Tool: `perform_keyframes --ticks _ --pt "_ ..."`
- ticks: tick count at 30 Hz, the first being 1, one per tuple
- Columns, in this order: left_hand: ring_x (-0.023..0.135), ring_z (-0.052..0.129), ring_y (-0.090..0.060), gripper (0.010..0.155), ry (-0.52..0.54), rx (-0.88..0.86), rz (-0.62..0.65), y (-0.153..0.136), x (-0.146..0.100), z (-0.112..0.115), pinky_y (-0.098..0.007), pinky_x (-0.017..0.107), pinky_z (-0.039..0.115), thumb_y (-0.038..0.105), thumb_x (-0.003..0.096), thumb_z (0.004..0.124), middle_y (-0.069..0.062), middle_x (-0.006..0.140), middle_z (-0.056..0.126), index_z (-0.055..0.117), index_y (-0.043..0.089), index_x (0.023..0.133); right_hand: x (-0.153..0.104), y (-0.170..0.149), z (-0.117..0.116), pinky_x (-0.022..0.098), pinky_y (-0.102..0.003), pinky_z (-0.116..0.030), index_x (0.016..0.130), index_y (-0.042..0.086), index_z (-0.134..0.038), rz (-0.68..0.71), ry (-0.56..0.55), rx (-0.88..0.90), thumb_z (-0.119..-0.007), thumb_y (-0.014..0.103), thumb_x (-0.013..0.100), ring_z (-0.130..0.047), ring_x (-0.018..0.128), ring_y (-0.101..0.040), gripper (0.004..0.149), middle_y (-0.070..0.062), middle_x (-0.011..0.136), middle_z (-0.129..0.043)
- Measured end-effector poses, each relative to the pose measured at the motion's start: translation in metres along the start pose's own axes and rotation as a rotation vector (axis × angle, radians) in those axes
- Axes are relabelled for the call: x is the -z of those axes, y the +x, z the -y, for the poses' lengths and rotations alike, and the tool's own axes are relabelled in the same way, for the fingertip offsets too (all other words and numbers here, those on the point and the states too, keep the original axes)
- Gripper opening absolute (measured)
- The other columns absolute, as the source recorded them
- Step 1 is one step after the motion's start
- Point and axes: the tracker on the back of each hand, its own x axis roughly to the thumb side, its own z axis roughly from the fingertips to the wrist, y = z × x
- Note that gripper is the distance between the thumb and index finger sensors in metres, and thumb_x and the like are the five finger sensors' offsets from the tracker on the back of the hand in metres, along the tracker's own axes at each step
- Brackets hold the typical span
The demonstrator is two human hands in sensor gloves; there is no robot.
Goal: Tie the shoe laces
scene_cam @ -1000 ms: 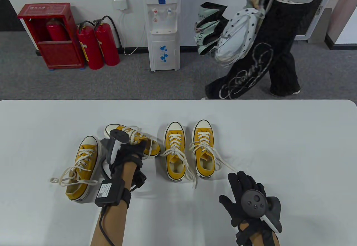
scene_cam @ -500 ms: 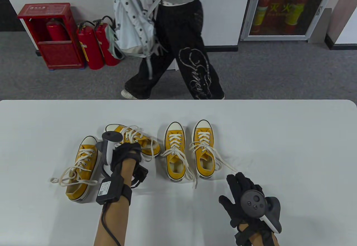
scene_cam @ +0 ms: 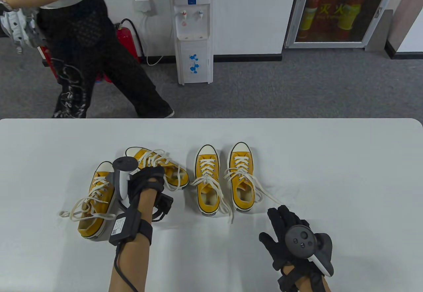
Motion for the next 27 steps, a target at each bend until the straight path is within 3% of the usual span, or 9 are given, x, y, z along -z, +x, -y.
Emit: perform_keyframes --ticks 7,13,27 --pt "0.047 0.114 -0.015 0.033 0.048 -0.127 0.108 -0.016 -0.003 -0.019 -0.042 0.053 0.090 0.057 0.0480 0.081 0.005 0.071 0.108 0.096 0.034 0.067 0.000 0.000 -0.001 0.070 -0.073 -0.035 0.109 0.019 -0.053 0.008 0.005 0.002 -0.074 0.060 0.043 -0.052 0.105 -0.047 0.080 -0.011 0.114 -0.039" --pt "0.043 0.114 -0.016 0.033 0.006 -0.209 0.219 -0.016 -0.020 -0.034 -0.044 0.050 0.091 0.055 0.0466 0.083 0.003 0.067 0.110 0.097 0.031 0.065 0.000 -0.002 0.000 0.070 -0.073 -0.035 0.108 0.019 -0.054 -0.002 0.006 0.014 -0.074 0.060 0.043 -0.052 0.105 -0.047 0.080 -0.011 0.114 -0.039" --pt "0.039 0.114 -0.017 0.032 -0.017 -0.052 0.536 -0.003 -0.089 -0.050 -0.045 0.047 0.091 0.053 0.0451 0.084 0.001 0.063 0.111 0.099 0.031 0.062 0.000 -0.004 0.000 0.070 -0.073 -0.035 0.108 0.019 -0.054 -0.013 0.010 0.036 -0.074 0.059 0.043 -0.052 0.105 -0.047 0.079 -0.011 0.114 -0.039"
